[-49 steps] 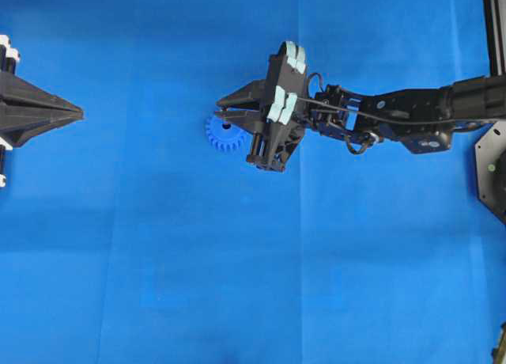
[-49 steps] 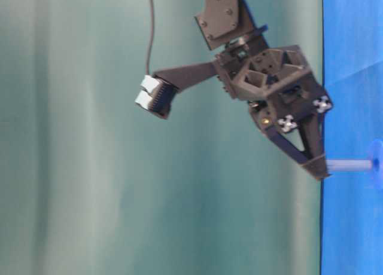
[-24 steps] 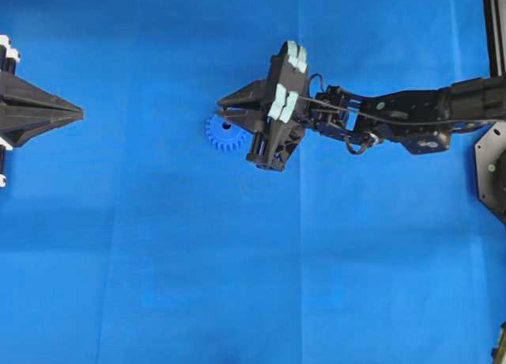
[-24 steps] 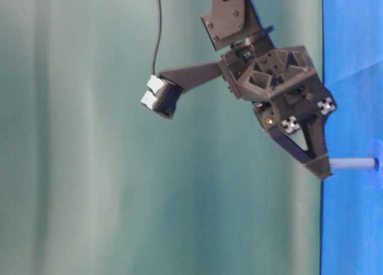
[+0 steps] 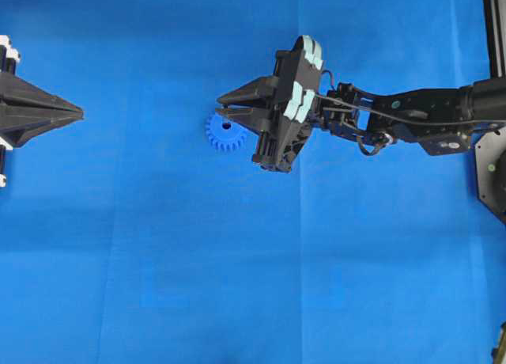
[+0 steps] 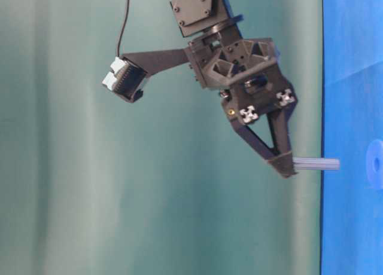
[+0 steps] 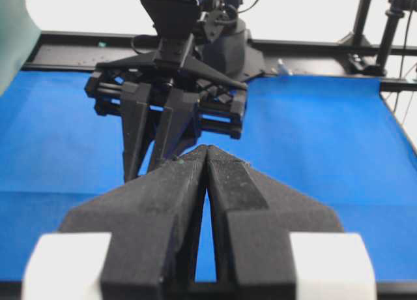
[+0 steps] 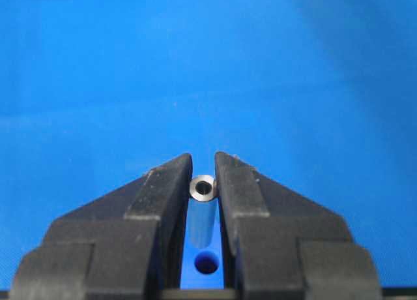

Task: Insert the shaft placed at a random location into the center hole of the small gear at another random location.
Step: 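Align the held shaft above the gear's center hole with the right gripper, then lower the shaft into the gear's center hole with the right gripper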

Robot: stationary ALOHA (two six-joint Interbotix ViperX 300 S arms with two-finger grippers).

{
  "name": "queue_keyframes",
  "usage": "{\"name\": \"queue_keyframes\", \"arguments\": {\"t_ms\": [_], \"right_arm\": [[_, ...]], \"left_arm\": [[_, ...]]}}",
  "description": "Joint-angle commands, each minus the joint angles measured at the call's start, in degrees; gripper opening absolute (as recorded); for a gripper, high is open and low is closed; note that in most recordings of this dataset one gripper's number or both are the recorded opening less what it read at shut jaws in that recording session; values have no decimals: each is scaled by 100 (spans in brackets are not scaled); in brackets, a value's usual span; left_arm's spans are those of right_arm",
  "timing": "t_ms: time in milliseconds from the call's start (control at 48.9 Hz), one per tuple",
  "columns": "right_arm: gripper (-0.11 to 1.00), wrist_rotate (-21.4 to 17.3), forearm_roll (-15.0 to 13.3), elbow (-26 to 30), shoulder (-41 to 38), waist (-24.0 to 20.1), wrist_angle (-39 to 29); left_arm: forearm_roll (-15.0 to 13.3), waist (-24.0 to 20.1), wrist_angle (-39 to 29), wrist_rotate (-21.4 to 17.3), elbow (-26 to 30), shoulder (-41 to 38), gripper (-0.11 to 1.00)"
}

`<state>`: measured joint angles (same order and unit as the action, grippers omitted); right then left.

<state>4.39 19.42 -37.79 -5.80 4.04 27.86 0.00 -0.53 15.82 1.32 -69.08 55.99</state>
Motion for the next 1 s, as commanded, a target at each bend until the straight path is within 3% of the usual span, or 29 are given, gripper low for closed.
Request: {"name": "queue_keyframes", "arguments": {"t_ms": [0,368,982], "right_arm": [[3,9,0,70,-62,-26,158],[3,-18,53,88,-615,18,483],[2,-53,70,123,-870,-18,483]], "left_arm": [[18,-9,35,9,53,-18,0],[18,-9,53,9,62,-18,0],[18,-26,53,9,53,-18,0]]}}
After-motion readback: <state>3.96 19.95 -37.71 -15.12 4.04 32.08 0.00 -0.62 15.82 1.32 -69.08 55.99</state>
